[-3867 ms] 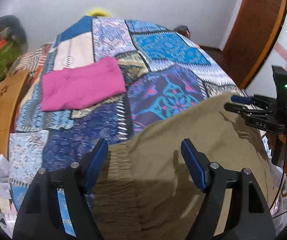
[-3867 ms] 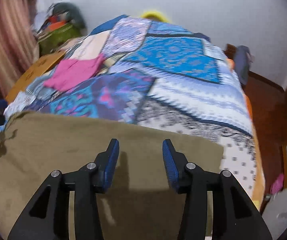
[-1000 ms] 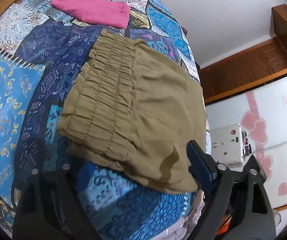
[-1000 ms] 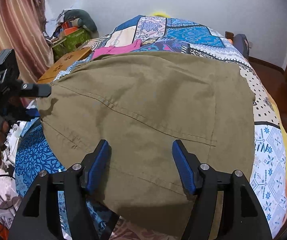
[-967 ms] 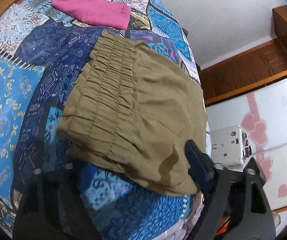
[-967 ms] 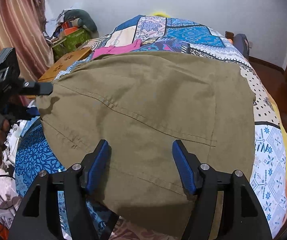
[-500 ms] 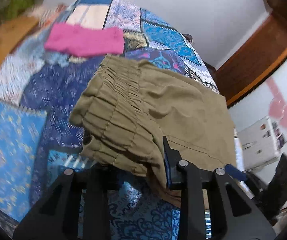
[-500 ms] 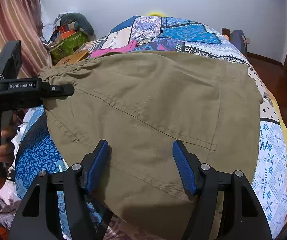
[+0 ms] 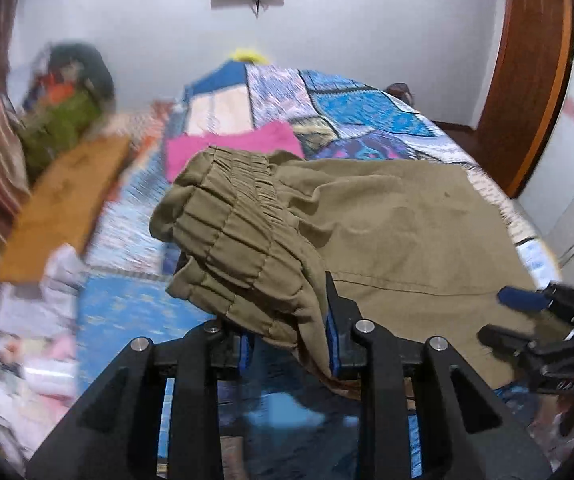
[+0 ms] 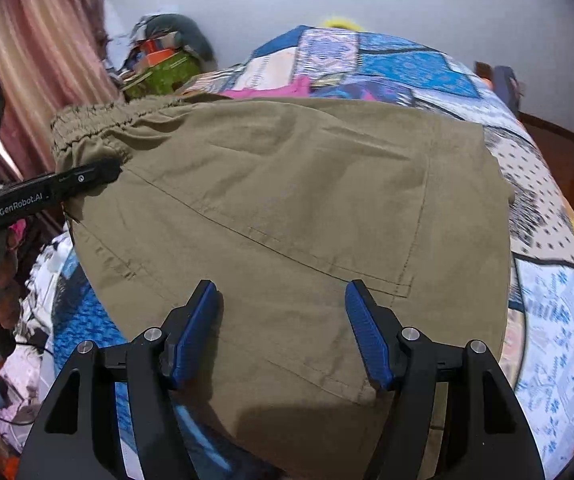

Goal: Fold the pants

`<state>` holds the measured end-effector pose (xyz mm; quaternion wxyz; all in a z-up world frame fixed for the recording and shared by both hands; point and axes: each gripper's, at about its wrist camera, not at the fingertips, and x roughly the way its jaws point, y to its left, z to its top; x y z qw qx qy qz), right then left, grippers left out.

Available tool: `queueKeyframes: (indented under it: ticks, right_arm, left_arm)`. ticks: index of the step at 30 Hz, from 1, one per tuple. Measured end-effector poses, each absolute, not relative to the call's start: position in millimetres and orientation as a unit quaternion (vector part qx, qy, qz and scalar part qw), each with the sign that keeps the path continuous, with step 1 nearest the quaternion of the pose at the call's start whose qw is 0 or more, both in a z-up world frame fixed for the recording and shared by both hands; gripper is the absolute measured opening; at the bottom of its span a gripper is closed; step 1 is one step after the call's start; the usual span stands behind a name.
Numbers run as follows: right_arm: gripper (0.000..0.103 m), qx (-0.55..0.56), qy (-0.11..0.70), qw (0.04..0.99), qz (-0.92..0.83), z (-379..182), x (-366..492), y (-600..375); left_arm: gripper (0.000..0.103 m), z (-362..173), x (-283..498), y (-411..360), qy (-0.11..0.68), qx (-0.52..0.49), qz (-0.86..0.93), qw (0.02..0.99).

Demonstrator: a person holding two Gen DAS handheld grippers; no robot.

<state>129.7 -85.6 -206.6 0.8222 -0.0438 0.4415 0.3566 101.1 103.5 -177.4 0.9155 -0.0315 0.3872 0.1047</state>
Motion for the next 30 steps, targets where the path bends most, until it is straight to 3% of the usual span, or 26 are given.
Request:
queueKeyframes:
  ticks: [8, 15, 30]
  right_arm:
    - [0.063, -0.049, 0.442, 0.817, 0.368, -203, 129, -71]
    - [0.063, -0.017, 0.424, 0.853, 0.303, -189, 132, -129]
    - [0.063, -0.008, 0.464, 0.849, 0.252, -217, 141, -173]
  left_arm:
    - [0.029, -166, 86, 103, 0.371, 0.012, 0.129, 0.919]
    - [0.028, -136, 90, 67, 0.316, 0.067, 0.11, 0.94]
    - [0.024, -111, 124, -5, 0.307, 0.064, -0.016, 0.949]
